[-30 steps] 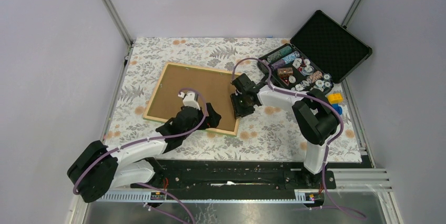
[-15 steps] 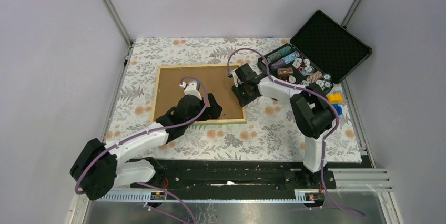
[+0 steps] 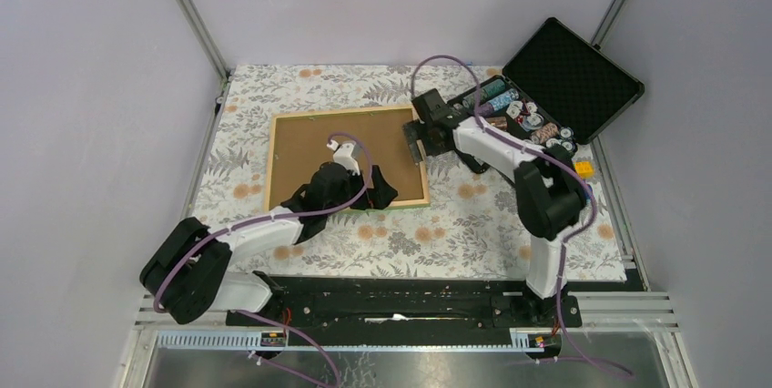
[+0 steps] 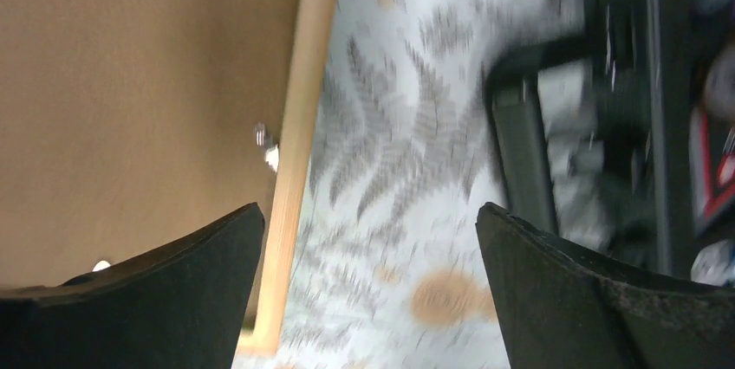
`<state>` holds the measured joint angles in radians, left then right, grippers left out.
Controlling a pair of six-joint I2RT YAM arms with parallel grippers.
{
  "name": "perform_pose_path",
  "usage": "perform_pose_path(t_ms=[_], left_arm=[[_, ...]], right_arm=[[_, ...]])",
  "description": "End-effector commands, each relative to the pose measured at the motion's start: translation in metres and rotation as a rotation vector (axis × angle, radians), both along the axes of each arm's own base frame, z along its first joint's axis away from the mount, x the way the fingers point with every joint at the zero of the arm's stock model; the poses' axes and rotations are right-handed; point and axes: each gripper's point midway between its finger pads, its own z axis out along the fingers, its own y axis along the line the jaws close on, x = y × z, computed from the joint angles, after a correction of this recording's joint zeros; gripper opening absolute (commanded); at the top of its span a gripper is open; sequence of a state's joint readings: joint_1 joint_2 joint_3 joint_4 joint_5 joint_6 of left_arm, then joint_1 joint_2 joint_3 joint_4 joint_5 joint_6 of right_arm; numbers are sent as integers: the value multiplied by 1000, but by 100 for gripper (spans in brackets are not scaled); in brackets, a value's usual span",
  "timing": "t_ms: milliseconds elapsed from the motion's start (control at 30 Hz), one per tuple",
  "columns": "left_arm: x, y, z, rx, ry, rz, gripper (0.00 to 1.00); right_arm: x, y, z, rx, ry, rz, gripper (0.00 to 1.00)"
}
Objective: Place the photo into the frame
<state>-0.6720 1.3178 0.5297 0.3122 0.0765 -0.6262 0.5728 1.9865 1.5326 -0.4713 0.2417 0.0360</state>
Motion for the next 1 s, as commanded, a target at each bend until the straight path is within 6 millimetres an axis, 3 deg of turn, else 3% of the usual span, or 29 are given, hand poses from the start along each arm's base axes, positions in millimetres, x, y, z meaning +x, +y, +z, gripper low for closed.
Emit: perform_pose_path(t_ms=[0,200,400,500,633,800,967], left_arm=[[-1,-6,32,-94,-129,-48,99],[-16,-2,43,-162,-190,-80,99],[-31,23,58,-251,-290,-4,99],[-34,38,65,-284,-331,58,99],[-40,48,70,-327,-366,88,99],[-41,49,70,-332,-365,89,99],[-41,48,70,-334,-363,87,99]], right_arm=[[-50,-8,33,256,33,-306,100],[-99,38,27,635,232,-523,100],[-132,65,0,796,416,-888,99],[-145,61,-26,849,484,-1078,91],[-149,59,-50,838,515,-1204,80],[-144,67,-63,825,546,-1242,74],[-152,59,-78,818,562,-1375,60]])
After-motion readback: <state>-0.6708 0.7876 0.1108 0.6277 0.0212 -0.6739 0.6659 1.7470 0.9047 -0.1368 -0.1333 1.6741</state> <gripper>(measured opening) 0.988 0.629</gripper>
